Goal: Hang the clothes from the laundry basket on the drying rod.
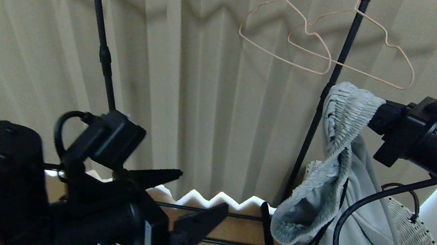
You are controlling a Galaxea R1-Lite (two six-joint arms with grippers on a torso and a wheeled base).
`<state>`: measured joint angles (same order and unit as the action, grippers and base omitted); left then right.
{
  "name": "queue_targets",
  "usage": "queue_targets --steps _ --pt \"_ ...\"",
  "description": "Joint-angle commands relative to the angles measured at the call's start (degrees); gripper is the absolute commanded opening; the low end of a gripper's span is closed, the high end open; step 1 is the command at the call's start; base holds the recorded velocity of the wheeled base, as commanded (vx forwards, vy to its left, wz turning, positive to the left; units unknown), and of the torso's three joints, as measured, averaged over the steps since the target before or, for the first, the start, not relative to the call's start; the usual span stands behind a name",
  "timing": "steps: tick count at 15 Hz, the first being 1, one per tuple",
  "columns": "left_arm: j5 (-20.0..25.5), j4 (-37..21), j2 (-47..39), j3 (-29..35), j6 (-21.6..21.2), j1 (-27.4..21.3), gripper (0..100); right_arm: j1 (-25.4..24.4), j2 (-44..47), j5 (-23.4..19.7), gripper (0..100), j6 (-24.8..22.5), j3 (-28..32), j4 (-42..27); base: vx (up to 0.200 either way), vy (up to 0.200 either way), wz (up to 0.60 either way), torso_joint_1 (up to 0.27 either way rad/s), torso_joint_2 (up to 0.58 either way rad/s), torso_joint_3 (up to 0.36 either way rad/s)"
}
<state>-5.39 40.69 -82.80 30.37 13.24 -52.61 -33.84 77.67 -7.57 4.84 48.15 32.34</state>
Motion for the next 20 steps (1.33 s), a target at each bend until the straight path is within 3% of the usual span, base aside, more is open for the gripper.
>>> queue_targets --steps 1,7,8,9,17,18,20 --pt "-3.58 3.08 -9.84 1.10 3.37 -5.31 100 -0.70 -0.50 -0.25 0 0.17 0.27 0.00 0.000 0.000 0.00 0.000 0.00 0.000" --pt "-5.25 18.81 -26.36 5.05 3.72 -6.80 100 -4.13 -1.29 -2.10 0 4.92 1.59 0.00 0.000 0.000 0.00 0.000 0.00 0.000" --pt "-5.33 19.34 -26.80 5.14 3.72 -6.80 100 -4.22 -1.29 -2.19 0 5.09 1.59 0.00 0.000 0.000 0.00 0.000 0.00 0.000" --pt "-6.65 24.35 -29.97 5.40 3.28 -5.66 100 -4.30 -1.64 -3.94 0 5.71 1.24 0.00 0.000 0.000 0.00 0.000 0.00 0.000" --pt "-6.21 30.76 -35.50 6.55 3.28 -2.32 100 -4.39 -1.73 -4.21 0 5.71 0.89 0.00 0.000 0.000 0.00 0.000 0.00 0.000" --pt "-6.21 30.76 -35.33 6.02 3.28 -2.32 0 -4.39 -1.73 -4.21 0 5.71 0.98 0.00 0.000 0.000 0.00 0.000 0.00 0.000" --pt "-6.30 30.85 -35.15 5.05 3.20 -2.40 0 -4.39 -1.73 -4.12 0 5.62 1.07 0.00 0.000 0.000 0.00 0.000 0.00 0.000"
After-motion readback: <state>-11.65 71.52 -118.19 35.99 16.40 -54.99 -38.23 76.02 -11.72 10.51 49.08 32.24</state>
